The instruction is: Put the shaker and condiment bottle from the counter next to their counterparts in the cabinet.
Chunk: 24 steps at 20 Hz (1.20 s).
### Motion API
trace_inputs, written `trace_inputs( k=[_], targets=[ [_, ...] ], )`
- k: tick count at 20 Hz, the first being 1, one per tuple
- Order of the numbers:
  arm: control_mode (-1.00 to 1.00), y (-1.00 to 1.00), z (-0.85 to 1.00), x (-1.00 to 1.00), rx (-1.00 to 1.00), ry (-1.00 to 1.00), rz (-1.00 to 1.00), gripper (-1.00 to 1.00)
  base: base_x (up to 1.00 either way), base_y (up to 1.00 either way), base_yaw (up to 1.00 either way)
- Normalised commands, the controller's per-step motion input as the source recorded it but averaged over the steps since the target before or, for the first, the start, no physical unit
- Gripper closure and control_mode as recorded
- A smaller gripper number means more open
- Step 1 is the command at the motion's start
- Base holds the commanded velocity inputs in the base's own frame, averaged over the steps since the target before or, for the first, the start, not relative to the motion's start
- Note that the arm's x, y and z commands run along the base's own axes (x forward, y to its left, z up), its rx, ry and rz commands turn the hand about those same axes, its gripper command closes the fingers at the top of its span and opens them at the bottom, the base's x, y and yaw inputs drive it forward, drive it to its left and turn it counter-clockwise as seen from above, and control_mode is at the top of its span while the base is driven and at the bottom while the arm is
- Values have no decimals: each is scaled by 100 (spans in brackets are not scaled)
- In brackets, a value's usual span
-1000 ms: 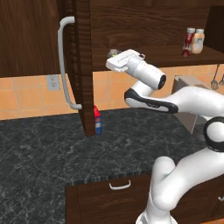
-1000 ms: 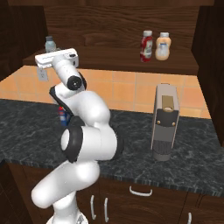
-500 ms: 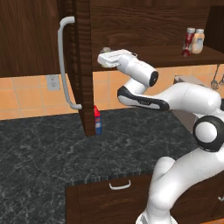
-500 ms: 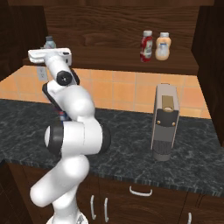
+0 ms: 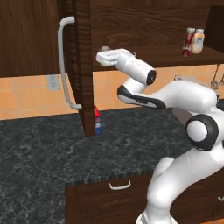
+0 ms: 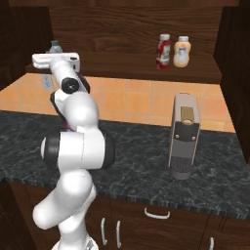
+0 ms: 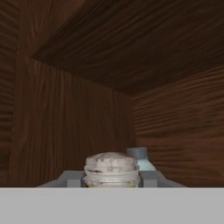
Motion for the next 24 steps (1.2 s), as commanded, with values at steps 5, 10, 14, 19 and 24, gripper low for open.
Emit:
trace_inputs(
  k=[5,10,14,19,24],
  targets=[
    [-100,0,0,30,0,0,0,100,0,0,0],
    [-100,-1,0,32,0,0,0,100,0,0,0],
    [-100,0,0,38,0,0,0,100,0,0,0],
    [-100,0,0,31,-1,-4,4,100,0,0,0],
    [-100,0,0,11,0,0,7,-100,0,0,0]
  ],
)
